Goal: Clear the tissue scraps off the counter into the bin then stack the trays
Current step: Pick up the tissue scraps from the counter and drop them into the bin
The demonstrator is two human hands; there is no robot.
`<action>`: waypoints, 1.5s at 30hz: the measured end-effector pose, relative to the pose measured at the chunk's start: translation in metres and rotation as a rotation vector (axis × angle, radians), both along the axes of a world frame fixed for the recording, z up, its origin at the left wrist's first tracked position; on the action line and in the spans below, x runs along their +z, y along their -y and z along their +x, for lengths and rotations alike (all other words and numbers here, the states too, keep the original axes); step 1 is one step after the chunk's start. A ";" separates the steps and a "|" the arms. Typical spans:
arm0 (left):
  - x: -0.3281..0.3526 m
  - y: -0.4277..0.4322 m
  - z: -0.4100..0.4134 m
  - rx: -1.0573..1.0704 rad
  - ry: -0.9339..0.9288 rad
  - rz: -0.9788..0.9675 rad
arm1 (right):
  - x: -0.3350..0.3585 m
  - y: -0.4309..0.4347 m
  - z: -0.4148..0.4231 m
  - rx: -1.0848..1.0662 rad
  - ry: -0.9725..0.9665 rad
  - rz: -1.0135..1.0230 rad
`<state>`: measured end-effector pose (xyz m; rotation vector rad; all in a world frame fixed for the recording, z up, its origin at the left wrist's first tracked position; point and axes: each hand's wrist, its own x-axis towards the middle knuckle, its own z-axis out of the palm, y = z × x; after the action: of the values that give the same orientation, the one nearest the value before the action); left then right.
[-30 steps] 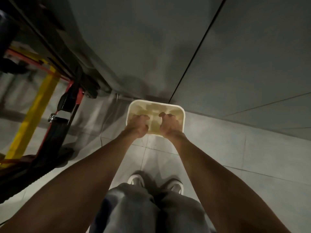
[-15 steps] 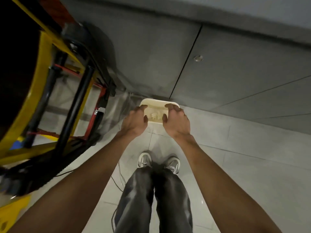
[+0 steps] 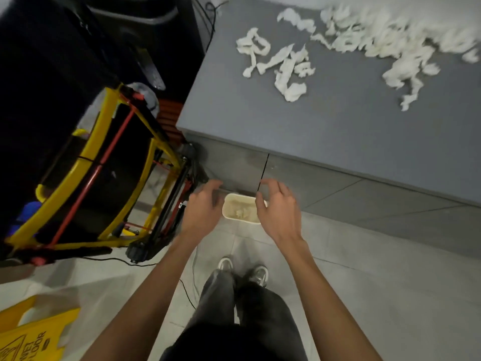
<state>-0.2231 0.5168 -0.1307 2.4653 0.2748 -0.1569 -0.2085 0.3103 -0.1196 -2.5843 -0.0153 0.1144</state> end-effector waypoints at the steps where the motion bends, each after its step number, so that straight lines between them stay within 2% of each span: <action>1: 0.012 0.002 -0.001 0.010 0.041 -0.013 | 0.013 0.002 0.000 -0.006 0.020 0.010; 4: 0.038 0.002 0.002 0.028 0.141 -0.052 | 0.042 0.005 0.006 -0.019 0.068 0.029; 11: 0.068 -0.002 0.039 0.011 0.217 -0.131 | 0.072 0.005 0.042 -0.090 0.098 0.085; 19: 0.075 -0.025 0.125 -0.096 0.174 -0.194 | 0.076 -0.008 0.113 -0.172 0.080 0.086; 26: 0.081 -0.036 0.193 -0.203 0.107 -0.249 | 0.071 -0.013 0.195 -0.238 0.046 -0.030; 34: 0.083 -0.032 0.233 -0.260 0.041 -0.250 | 0.026 0.005 0.290 -0.173 -0.117 -0.121; 37: 0.083 -0.026 0.242 -0.256 0.024 -0.246 | 0.009 0.005 0.294 -0.075 -0.135 -0.198; 41: 0.084 -0.018 0.250 -0.254 -0.008 -0.254 | -0.003 0.004 0.272 -0.082 -0.073 -0.240; 45: 0.083 -0.008 0.256 -0.282 -0.019 -0.271 | 0.009 0.011 0.248 -0.065 -0.141 -0.153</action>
<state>0.0329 0.5244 -0.0476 2.2216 -0.0840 -0.3156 0.0399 0.2994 -0.1102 -2.7194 0.1337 0.2841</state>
